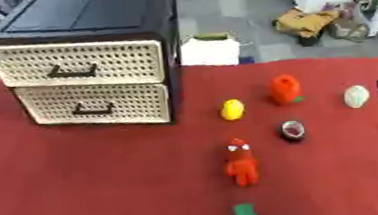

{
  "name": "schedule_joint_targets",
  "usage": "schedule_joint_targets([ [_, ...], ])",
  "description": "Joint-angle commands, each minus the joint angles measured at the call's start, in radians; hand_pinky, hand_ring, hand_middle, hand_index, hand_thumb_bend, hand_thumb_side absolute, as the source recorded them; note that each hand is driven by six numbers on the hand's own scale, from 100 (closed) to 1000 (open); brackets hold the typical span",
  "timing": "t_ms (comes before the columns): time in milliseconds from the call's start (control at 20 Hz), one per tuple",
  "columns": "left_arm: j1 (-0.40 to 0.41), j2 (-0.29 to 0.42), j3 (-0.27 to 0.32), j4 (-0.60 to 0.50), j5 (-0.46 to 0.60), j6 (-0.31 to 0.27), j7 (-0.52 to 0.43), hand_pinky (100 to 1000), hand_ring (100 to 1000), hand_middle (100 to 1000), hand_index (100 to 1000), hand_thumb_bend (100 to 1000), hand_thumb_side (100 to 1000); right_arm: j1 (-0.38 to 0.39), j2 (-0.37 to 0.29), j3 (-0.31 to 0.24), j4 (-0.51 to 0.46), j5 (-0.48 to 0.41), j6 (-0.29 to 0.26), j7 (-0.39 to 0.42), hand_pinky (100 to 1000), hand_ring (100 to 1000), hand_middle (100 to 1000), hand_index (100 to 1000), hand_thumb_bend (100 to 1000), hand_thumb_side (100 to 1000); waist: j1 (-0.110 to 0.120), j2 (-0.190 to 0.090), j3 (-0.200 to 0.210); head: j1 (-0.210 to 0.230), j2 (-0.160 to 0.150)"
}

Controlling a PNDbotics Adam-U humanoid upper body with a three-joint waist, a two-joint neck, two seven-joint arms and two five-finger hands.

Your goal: Pick up objects from table and place into drawer.

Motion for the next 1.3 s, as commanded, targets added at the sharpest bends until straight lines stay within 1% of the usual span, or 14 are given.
schedule_joint_targets([
  [50,-0.01,0.022,0.007,-0.017,-0.003,-0.001,0.006,328,449,486,773,100,1000,-0.003,-0.028,-0.01,-0.014,-0.007,0.0,-0.004,698,712,513,792,100,775,0.003,-0.021,-0.002,0.001,0.007],
  [200,-0.011,0.056,0.01,-0.017,-0.046,-0.009,0.011,320,444,481,779,100,1000,-0.001,-0.031,-0.01,-0.014,-0.006,-0.005,-0.005,697,712,513,792,100,777,0.005,-0.019,-0.005,0.002,0.009],
  [500,-0.023,0.168,-0.006,-0.017,-0.164,-0.041,0.025,303,431,468,794,100,966,0.002,-0.041,-0.008,-0.014,0.0,-0.013,-0.008,697,712,513,792,100,782,0.015,-0.016,-0.013,0.002,0.016],
  [600,-0.026,0.203,-0.015,-0.017,-0.191,-0.05,0.031,281,413,455,798,100,953,0.004,-0.045,-0.007,-0.014,0.002,-0.017,-0.01,697,712,514,792,100,787,0.019,-0.016,-0.015,0.002,0.023],
  [850,-0.027,0.281,-0.038,-0.017,-0.24,-0.06,0.026,255,384,424,808,100,938,0.006,-0.056,-0.005,-0.014,0.003,-0.026,-0.014,696,713,515,792,100,792,0.025,-0.018,-0.016,-0.001,0.066],
  [950,-0.026,0.31,-0.047,-0.017,-0.256,-0.06,0.017,224,368,408,809,100,931,0.006,-0.058,-0.005,-0.014,0.003,-0.029,-0.016,696,713,516,792,100,792,0.027,-0.019,-0.017,-0.002,0.076],
  [1000,-0.024,0.322,-0.051,-0.017,-0.262,-0.058,0.01,178,339,391,809,100,933,0.006,-0.059,-0.005,-0.014,0.003,-0.03,-0.017,696,713,516,792,100,793,0.028,-0.019,-0.019,-0.002,0.08],
  [1100,-0.017,0.345,-0.061,-0.017,-0.264,-0.052,-0.009,143,311,372,811,100,929,0.004,-0.061,-0.005,-0.014,0.002,-0.032,-0.018,696,713,517,792,100,794,0.03,-0.02,-0.024,-0.001,0.087],
  [1200,-0.008,0.372,-0.069,-0.017,-0.274,-0.051,-0.034,127,297,360,815,100,921,0.004,-0.064,-0.006,-0.014,0.001,-0.034,-0.02,695,713,517,791,100,795,0.032,-0.02,-0.029,0.001,0.09],
  [1300,-0.002,0.4,-0.076,-0.017,-0.283,-0.051,-0.052,100,255,325,798,100,898,0.003,-0.066,-0.006,-0.014,0.0,-0.036,-0.023,695,712,517,791,100,793,0.034,-0.02,-0.03,0.001,0.091],
])
